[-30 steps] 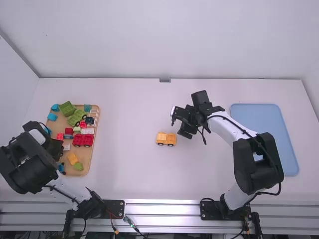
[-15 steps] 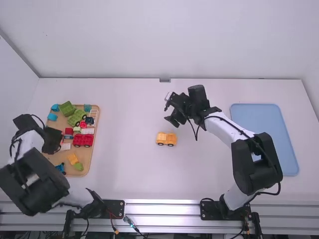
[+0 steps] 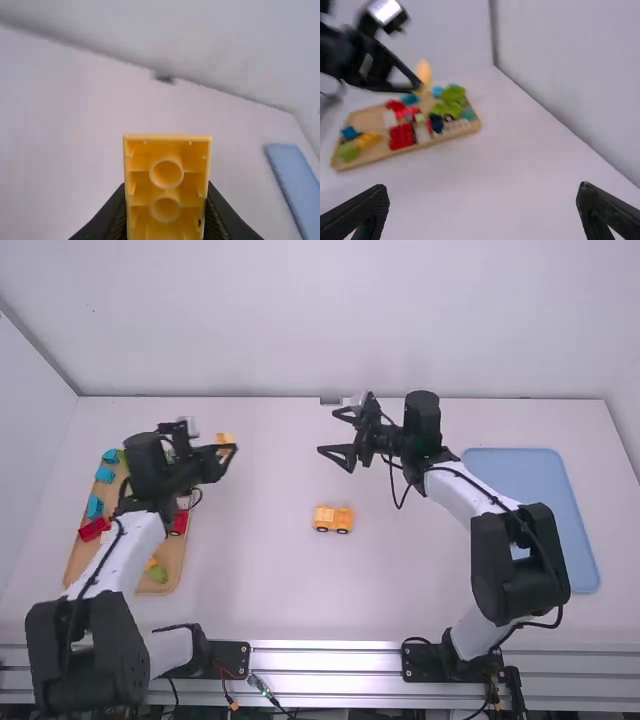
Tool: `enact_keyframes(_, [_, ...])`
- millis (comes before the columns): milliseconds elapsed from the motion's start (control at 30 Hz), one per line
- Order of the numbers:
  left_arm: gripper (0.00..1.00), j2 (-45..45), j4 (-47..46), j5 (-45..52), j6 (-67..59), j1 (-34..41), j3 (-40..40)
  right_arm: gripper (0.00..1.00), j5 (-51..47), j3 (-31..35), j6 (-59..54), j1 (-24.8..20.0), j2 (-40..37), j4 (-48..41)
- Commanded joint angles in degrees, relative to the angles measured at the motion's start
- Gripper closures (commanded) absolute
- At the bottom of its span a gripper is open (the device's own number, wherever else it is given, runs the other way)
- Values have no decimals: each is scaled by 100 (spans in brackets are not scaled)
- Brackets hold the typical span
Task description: Assemble lego blocks to make yellow taxi
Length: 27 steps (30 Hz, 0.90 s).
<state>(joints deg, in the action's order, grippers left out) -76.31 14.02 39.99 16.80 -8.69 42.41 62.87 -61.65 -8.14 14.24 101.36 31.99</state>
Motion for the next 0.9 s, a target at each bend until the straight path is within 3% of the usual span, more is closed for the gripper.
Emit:
enact_keyframes(0, [90, -369, 662, 922, -199, 597, -52, 1, 1711, -63, 1099, -131, 321, 581])
enact_keyframes(167, [92, -1163, 2645, 2059, 17, 1248, -50, 1, 2629, -297, 2280, -192, 780, 1864])
enact_keyframes(267, [90, -1650, 3467, 2087, 424, 1403, 28, 0, 2632, -481, 2793, -170, 916, 1904])
enact_keyframes(333, [89, -1888, 3724, 2140, 481, 1460, 111, 1, 2629, -542, 3025, -181, 922, 1856])
enact_keyframes(500, [93, -2365, 4054, 2693, 382, 1628, 448, 14, 2625, -632, 3604, -181, 922, 1856])
enact_keyframes(867, [93, -2437, 4247, 2828, 442, 1845, 660, 29, 2527, -621, 3180, 4, 925, 1355])
